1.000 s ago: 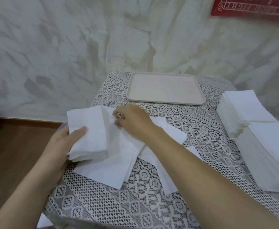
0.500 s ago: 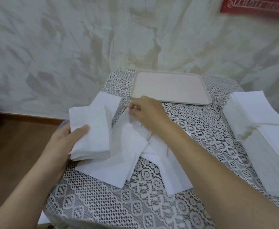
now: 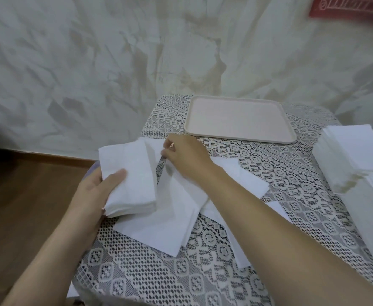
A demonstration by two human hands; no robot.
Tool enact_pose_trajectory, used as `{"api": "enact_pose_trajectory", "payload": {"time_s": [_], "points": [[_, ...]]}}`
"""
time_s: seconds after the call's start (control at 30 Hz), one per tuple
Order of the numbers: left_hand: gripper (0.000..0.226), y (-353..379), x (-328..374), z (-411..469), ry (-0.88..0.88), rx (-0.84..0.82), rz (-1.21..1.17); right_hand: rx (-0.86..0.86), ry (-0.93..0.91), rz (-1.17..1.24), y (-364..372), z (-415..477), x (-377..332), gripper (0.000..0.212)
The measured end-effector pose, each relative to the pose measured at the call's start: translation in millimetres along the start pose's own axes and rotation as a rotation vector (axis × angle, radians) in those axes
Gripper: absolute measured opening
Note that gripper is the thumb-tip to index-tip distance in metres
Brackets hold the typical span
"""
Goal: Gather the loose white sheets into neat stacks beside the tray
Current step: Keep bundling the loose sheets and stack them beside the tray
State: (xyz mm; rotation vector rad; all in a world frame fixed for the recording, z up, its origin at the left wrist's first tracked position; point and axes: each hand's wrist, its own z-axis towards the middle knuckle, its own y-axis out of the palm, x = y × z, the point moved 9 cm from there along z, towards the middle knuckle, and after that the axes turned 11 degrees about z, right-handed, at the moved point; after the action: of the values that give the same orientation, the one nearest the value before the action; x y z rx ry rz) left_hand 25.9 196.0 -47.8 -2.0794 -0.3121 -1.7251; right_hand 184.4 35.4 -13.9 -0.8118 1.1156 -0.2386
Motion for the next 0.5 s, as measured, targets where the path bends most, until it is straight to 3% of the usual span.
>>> {"api": "enact_pose_trajectory", "payload": {"time_s": [0.17,0.5], "points": [[0.020,-1,-4,2,-0.015,0.005,0.032,0.017,0.078,0.000,9,12,6,0.004],[0.024,0,-3,1,-0.041,-0.003,0.031,-0.044,0.044,-0.019,10,12,2,0.014]]}}
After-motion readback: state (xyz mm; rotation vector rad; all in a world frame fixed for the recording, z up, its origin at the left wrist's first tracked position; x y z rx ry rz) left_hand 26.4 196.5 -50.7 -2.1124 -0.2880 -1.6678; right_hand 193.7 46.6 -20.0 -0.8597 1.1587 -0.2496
